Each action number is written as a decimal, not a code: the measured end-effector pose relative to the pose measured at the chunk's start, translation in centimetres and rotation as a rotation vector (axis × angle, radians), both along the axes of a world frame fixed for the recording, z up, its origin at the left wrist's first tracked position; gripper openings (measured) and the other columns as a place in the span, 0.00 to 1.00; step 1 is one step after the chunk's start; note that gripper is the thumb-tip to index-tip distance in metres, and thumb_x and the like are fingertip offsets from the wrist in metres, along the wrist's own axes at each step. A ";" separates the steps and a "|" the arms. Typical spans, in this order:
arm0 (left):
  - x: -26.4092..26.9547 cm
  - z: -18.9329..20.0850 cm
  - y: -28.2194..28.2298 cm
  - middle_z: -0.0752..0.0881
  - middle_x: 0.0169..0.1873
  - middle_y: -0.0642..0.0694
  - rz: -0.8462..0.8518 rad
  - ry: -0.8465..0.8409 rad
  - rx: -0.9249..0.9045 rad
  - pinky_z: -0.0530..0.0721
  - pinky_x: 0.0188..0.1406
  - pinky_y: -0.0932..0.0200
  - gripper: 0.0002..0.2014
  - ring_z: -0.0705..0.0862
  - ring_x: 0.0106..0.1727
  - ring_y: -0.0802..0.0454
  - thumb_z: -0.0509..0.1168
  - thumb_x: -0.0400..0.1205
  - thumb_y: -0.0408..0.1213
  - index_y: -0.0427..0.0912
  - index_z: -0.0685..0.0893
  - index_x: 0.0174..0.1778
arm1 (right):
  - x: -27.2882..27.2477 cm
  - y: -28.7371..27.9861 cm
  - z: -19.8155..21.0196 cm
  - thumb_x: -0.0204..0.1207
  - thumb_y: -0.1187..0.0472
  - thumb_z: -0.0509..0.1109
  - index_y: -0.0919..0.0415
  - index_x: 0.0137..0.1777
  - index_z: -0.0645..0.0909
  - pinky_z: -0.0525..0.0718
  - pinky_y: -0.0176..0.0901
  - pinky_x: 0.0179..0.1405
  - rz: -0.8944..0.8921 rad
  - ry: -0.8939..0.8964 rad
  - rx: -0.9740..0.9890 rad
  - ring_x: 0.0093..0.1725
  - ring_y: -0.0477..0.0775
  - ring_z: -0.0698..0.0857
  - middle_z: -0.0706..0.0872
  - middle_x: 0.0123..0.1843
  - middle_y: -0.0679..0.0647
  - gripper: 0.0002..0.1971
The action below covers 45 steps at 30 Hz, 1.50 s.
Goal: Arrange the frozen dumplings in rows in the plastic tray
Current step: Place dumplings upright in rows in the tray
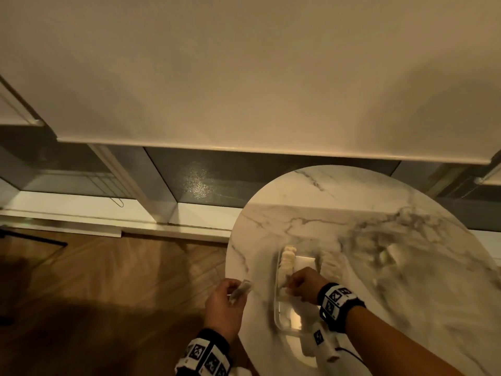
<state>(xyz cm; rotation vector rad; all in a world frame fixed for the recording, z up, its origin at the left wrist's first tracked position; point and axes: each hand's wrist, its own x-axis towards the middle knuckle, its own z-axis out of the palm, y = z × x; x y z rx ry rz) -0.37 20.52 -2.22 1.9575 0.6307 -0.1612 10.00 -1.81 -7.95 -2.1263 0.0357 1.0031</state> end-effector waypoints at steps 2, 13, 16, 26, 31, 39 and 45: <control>-0.2 -0.3 0.6 0.89 0.38 0.52 -0.002 0.021 -0.008 0.84 0.41 0.59 0.07 0.87 0.42 0.52 0.73 0.77 0.33 0.52 0.85 0.43 | 0.4 0.3 -0.8 0.74 0.63 0.79 0.55 0.47 0.92 0.91 0.46 0.48 -0.046 -0.037 -0.041 0.44 0.51 0.89 0.93 0.46 0.55 0.04; -0.1 -0.9 1.5 0.88 0.42 0.54 -0.115 0.017 -0.082 0.78 0.37 0.76 0.12 0.85 0.44 0.58 0.68 0.81 0.26 0.51 0.87 0.47 | 0.9 1.6 -1.5 0.73 0.64 0.78 0.50 0.39 0.87 0.90 0.50 0.50 -0.127 -0.158 -0.107 0.41 0.53 0.90 0.90 0.39 0.52 0.07; 0.1 -0.6 1.5 0.87 0.45 0.53 -0.109 0.050 -0.122 0.80 0.35 0.75 0.14 0.86 0.46 0.59 0.70 0.81 0.28 0.54 0.83 0.52 | 0.7 1.3 -0.8 0.74 0.57 0.78 0.49 0.44 0.86 0.88 0.46 0.45 -0.195 -0.178 -0.109 0.42 0.50 0.87 0.88 0.42 0.49 0.03; 1.8 0.4 -1.0 0.90 0.37 0.59 -0.351 -0.053 -0.055 0.82 0.40 0.73 0.12 0.87 0.41 0.63 0.76 0.75 0.31 0.57 0.89 0.40 | -4.9 1.6 5.5 0.75 0.55 0.77 0.44 0.57 0.87 0.85 0.31 0.48 -0.198 -0.263 0.223 0.51 0.44 0.87 0.88 0.52 0.44 0.11; 2.7 1.2 -2.8 0.90 0.39 0.60 -0.416 -0.077 -0.102 0.81 0.40 0.74 0.11 0.86 0.42 0.70 0.77 0.76 0.36 0.59 0.87 0.43 | -6.1 1.2 6.8 0.74 0.55 0.80 0.50 0.56 0.88 0.86 0.35 0.51 -0.130 -0.300 0.369 0.46 0.45 0.90 0.92 0.47 0.51 0.11; 3.1 0.4 -4.3 0.89 0.44 0.52 -0.320 -0.099 -0.171 0.85 0.41 0.69 0.10 0.87 0.44 0.58 0.75 0.78 0.36 0.56 0.86 0.49 | -6.5 -0.3 6.6 0.76 0.65 0.77 0.62 0.45 0.85 0.83 0.42 0.36 -0.402 -0.220 0.394 0.37 0.54 0.87 0.90 0.33 0.53 0.03; 3.0 0.6 -4.6 0.90 0.41 0.54 -0.378 -0.087 -0.204 0.85 0.43 0.68 0.12 0.88 0.45 0.59 0.76 0.77 0.35 0.56 0.86 0.51 | -7.2 -0.2 7.8 0.80 0.56 0.74 0.56 0.50 0.87 0.89 0.42 0.50 -0.268 -0.272 0.336 0.42 0.49 0.92 0.93 0.39 0.53 0.04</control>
